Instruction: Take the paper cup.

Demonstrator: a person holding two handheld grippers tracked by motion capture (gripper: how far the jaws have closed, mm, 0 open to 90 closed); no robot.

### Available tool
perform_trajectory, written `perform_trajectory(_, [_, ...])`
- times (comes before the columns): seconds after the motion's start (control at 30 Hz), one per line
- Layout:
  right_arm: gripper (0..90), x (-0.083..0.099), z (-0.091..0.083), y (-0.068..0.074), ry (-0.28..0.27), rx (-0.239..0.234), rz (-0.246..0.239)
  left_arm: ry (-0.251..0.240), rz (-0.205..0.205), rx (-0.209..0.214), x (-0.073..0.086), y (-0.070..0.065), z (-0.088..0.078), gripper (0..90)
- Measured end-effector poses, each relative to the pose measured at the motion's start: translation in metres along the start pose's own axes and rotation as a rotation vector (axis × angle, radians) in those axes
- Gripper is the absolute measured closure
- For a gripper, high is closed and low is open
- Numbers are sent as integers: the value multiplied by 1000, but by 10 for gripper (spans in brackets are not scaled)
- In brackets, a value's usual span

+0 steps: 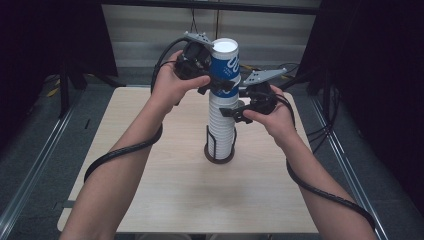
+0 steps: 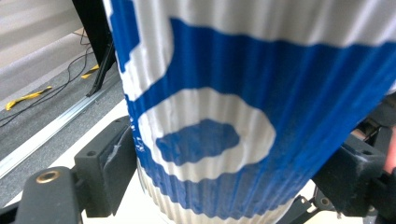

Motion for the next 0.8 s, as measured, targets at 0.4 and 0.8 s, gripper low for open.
perform_trajectory(0.4, [156, 1, 1, 0, -5, -4, 0, 0, -1, -11, -10, 0, -8, 168])
perform_trajectory(0.8, [160, 2, 0, 0, 0, 0, -12, -2, -12, -14, -15, 0, -11, 168])
Point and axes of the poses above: each handheld gripper's, and its own axes: z roughly forward along the jaws, x roughly out of its underside, y roughly to its left, the point moved 9 cm from there along z, roughly forward along the jaws, and after that the axes turned 7 degrees about x, right-handed, at the moved point
